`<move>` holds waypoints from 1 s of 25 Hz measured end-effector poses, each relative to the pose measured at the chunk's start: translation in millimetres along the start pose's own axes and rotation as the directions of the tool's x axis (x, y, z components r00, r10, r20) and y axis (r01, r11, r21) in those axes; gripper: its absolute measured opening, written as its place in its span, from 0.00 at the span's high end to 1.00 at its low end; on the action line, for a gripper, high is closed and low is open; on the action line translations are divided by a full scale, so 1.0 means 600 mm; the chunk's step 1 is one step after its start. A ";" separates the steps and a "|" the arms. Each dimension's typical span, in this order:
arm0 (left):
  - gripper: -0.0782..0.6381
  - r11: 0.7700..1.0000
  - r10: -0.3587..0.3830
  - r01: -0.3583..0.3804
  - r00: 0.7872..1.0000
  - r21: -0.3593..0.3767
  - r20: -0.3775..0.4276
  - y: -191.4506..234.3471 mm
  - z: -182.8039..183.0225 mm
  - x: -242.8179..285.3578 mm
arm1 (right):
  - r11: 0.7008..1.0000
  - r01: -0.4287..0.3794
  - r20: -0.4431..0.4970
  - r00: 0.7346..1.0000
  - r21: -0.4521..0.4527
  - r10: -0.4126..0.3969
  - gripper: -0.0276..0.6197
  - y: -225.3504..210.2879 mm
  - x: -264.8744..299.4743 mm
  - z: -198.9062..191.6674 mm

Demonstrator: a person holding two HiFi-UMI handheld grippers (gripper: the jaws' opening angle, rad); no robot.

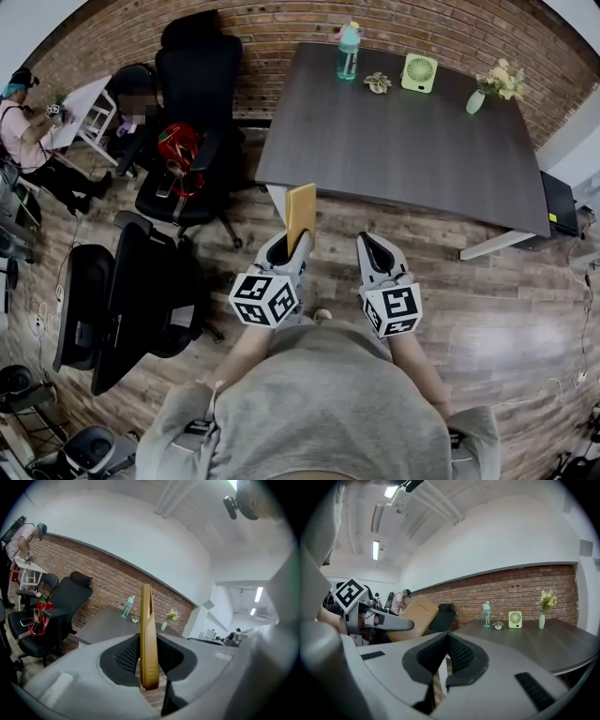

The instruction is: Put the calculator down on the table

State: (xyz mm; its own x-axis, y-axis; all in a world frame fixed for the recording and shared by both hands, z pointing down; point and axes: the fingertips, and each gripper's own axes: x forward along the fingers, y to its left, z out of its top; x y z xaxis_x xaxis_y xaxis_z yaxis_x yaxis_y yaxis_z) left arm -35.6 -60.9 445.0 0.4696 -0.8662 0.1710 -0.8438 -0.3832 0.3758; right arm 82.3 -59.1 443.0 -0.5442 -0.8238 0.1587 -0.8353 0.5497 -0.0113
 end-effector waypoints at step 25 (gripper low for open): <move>0.77 1.000 0.002 -0.002 1.000 -0.014 -0.030 0.087 0.027 0.154 | 1.000 0.020 -0.044 0.999 0.017 -0.019 0.95 -0.093 0.140 -0.017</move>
State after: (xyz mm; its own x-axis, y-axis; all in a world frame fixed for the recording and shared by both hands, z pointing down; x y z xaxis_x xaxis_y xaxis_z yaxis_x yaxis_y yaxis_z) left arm -40.7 -166.2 465.9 0.4759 -0.8566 0.1993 -0.8410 -0.3768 0.3883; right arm 84.3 -157.6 466.9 -0.5241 -0.8272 0.2026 -0.8473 0.5306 -0.0254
